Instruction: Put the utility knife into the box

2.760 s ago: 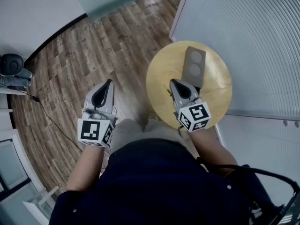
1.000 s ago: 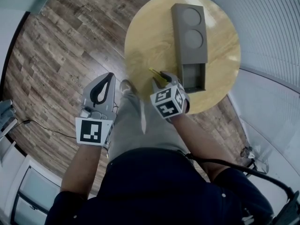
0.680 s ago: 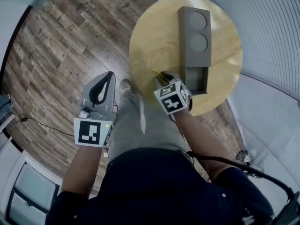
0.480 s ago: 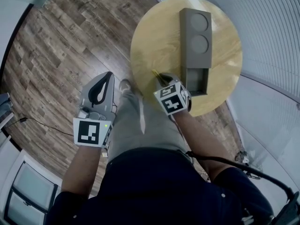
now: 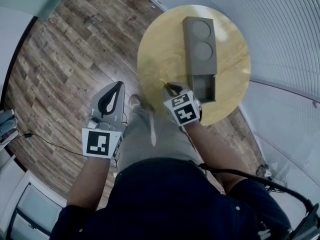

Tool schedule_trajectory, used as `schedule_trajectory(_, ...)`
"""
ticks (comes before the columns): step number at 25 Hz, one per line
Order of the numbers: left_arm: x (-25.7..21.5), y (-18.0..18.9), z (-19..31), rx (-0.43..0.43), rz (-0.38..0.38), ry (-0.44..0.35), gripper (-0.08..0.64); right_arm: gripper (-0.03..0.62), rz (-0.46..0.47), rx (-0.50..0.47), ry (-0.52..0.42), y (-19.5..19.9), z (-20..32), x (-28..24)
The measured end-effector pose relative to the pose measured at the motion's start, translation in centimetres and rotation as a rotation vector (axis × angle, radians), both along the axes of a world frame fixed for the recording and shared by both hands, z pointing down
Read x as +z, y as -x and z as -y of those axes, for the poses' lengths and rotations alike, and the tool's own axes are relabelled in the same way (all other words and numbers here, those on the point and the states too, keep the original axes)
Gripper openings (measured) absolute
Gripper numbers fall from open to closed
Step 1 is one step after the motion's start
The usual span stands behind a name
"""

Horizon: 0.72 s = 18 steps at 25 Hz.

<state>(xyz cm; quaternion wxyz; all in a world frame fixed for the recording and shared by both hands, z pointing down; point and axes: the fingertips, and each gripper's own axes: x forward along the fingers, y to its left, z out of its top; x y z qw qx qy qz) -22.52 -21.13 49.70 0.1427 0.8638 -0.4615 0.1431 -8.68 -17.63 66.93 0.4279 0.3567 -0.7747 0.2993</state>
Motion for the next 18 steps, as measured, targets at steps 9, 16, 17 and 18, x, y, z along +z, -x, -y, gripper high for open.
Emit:
schedule_trajectory(9, -6.3, -2.2, -0.1, 0.061, -0.015, -0.098, 0.003, 0.052, -0.005, 0.031, -0.191, -2.8, 0.6, -8.4)
schedule_trajectory(16, -11.9, -3.5, 1.4, 0.114, -0.013, -0.204, 0.003, 0.052, 0.105, 0.141, -0.309, -5.7, 1.5, -14.6)
schedule_trajectory(17, -12.3, -3.6, 1.1, 0.119, -0.013, -0.205, 0.003, 0.053, 0.115, 0.153, -0.316, -6.0, 1.2, -15.3)
schedule_trajectory(18, -12.6, -3.8, 0.9, 0.124, -0.015, -0.206, 0.003, 0.053, 0.12, 0.164, -0.322, -6.3, 0.8, -15.9)
